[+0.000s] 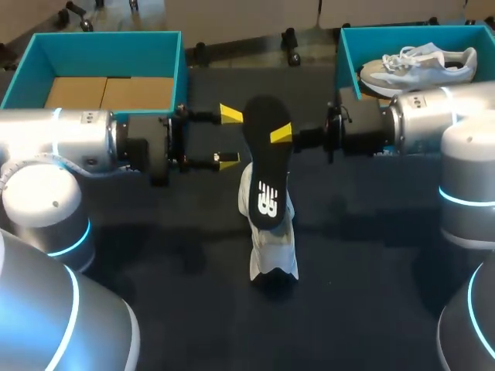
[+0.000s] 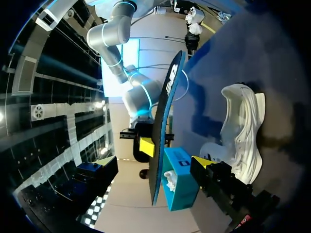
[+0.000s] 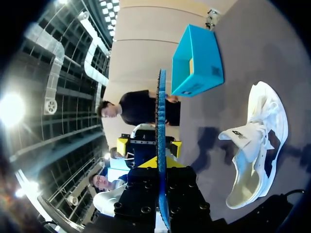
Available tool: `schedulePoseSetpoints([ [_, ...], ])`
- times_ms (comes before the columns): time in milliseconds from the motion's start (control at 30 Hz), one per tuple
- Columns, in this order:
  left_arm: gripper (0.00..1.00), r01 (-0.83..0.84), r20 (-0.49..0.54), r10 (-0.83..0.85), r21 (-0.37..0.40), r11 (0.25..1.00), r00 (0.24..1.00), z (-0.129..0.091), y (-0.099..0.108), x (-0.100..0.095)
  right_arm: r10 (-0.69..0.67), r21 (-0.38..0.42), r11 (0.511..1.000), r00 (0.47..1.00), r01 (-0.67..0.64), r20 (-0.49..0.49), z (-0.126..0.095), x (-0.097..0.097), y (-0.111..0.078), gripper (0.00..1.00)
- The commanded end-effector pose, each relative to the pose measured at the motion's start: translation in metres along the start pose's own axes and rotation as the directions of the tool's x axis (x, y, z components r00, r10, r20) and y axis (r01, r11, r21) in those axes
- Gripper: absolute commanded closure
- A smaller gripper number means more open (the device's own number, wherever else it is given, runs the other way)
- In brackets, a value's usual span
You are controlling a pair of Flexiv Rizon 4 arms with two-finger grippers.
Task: Take the shoe out of the shoebox, open the shoe tongue, remove and reinsert the insole, then place the shoe into the shoebox
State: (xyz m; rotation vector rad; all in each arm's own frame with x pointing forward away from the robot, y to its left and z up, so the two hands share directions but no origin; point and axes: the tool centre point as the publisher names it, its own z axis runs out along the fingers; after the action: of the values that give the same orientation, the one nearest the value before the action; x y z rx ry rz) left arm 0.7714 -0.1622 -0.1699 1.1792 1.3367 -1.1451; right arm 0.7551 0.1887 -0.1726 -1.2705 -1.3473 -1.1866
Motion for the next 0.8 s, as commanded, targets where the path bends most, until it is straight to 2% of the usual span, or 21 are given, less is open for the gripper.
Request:
schedulePoseSetpoints([
  [33,0.08,-0.005,0.014,0.005,0.002,1.000,1.000,0.011,0.004,0.005,0.004,-0.007,1.000,1.000,-0.004,0.004,0.006,0.001,-0.005,1.00],
  [100,0.12,-0.008,0.018,0.008,0.005,1.000,1.000,0.015,0.004,0.006,0.006,-0.007,1.000,1.000,-0.006,0.003,0.007,0.001,-0.007,1.00],
  [133,0.25,-0.010,0.022,0.009,0.004,1.000,1.000,0.018,0.004,0.007,0.007,-0.006,1.000,1.000,-0.007,0.001,0.010,0.001,-0.008,1.00],
  [167,0.30,-0.012,0.026,0.012,0.003,1.000,1.000,0.020,0.003,0.008,0.009,-0.006,1.000,1.000,-0.009,-0.002,0.012,0.000,-0.008,1.00],
  [200,0.31,-0.012,0.026,0.012,0.003,1.000,1.000,0.022,0.003,0.008,0.009,-0.006,1.000,1.000,-0.009,-0.004,0.013,0.000,-0.008,1.00],
  [433,0.57,-0.006,0.042,0.007,-0.013,1.000,0.999,0.029,0.001,0.012,0.012,-0.008,1.000,1.000,-0.012,-0.016,0.018,-0.003,-0.010,1.00],
  [600,0.62,0.003,0.042,-0.002,-0.033,0.999,0.999,0.030,0.004,0.016,0.012,-0.012,1.000,1.000,-0.012,-0.017,0.018,-0.003,-0.010,1.00],
  [667,0.68,0.004,0.043,-0.003,-0.035,0.999,0.999,0.030,0.004,0.017,0.012,-0.013,1.000,1.000,-0.012,-0.018,0.018,-0.002,-0.010,1.00],
  [800,0.70,0.009,0.046,-0.007,-0.040,0.999,0.999,0.031,0.003,0.018,0.011,-0.014,1.000,1.000,-0.011,-0.021,0.019,-0.003,-0.009,1.00],
])
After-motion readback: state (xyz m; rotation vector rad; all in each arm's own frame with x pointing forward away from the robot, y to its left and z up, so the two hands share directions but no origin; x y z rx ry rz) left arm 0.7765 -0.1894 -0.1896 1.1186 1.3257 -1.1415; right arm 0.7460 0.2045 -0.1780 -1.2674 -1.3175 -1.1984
